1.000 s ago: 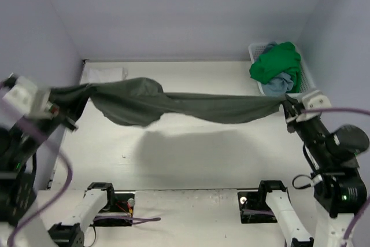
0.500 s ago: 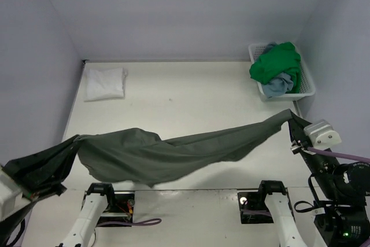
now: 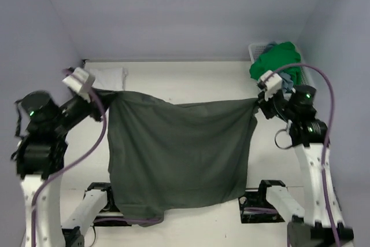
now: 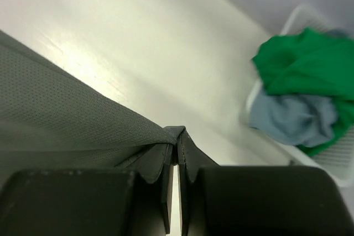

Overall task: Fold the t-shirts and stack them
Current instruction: Flatten out the tshirt

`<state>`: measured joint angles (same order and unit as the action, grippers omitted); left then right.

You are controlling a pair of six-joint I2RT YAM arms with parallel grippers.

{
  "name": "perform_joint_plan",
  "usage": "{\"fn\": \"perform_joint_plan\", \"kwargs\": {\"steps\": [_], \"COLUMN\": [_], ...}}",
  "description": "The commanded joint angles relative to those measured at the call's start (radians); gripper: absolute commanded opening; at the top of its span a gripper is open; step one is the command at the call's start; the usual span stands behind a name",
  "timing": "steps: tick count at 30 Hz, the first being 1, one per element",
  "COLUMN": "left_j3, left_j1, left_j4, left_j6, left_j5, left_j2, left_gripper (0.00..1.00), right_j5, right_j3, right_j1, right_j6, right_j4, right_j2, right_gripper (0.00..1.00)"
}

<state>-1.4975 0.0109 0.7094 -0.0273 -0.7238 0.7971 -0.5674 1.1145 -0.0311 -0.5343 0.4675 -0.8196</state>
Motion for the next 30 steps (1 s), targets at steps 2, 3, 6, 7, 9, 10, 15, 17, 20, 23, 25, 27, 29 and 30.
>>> {"fn": "perform_joint_plan", "kwargs": {"steps": [2, 3, 6, 7, 9, 10, 15, 17, 20, 23, 25, 27, 29, 30], "left_j3": [0.108, 0.108, 0.031, 0.001, -0.114, -0.156, -0.358, -0.389, -0.319, -0.155, -0.086, 0.036, 0.118, 0.190], "left_j1": [-0.003, -0.003, -0.003, -0.003, -0.002, -0.002, -0.002, -0.002, -0.002, -0.002, 0.000, 0.001, 0.001, 0.001], "left_j4": [-0.253, -0.305, -0.376, -0.392, -0.415, -0.415, -0.439, -0.473, -0.528, -0.576, -0.550, -0.510, -0.476, -0.464], "left_j6": [-0.036, -0.034, -0.019, -0.016, 0.009, 0.015, 0.088, 0.113, 0.138, 0.162, 0.168, 0.171, 0.156, 0.130], "left_j5": [0.041, 0.047, 0.070, 0.081, 0.109, 0.115, 0.164, 0.173, 0.175, 0.161, 0.100, 0.072, 0.041, 0.041], "left_j2": [0.129, 0.190, 0.345, 0.382, 0.492, 0.522, 0.619, 0.594, 0.498, 0.354, 0.292, 0.202, 0.125, 0.102], "left_gripper": [0.00, 0.00, 0.00, 0.00, 0.00, 0.00, 0.00, 0.00, 0.00, 0.00, 0.00, 0.00, 0.00, 0.00], "right_j5": [-0.023, -0.017, 0.020, 0.032, 0.066, 0.075, 0.115, 0.123, 0.112, 0.080, 0.052, 0.008, -0.032, -0.041], "right_j3": [-0.036, -0.030, 0.036, 0.057, 0.125, 0.149, 0.225, 0.203, 0.141, 0.058, 0.021, 0.007, -0.018, -0.031], "right_j1": [0.000, 0.000, -0.001, 0.000, -0.001, -0.001, -0.001, -0.001, -0.001, -0.001, -0.001, -0.001, -0.001, -0.001], "right_j6": [-0.055, -0.053, -0.013, 0.000, 0.052, 0.071, 0.141, 0.148, 0.142, 0.116, 0.088, 0.033, -0.021, -0.041], "right_j4": [-0.203, -0.228, -0.317, -0.369, -0.412, -0.440, -0.523, -0.564, -0.583, -0.564, -0.486, -0.361, -0.299, -0.273], "right_j2": [-0.174, -0.209, -0.350, -0.407, -0.452, -0.482, -0.475, -0.415, -0.313, -0.204, -0.147, -0.116, -0.096, -0.070], "right_gripper": [0.00, 0.00, 0.00, 0.00, 0.00, 0.00, 0.00, 0.00, 0.00, 0.00, 0.00, 0.00, 0.00, 0.00]}}
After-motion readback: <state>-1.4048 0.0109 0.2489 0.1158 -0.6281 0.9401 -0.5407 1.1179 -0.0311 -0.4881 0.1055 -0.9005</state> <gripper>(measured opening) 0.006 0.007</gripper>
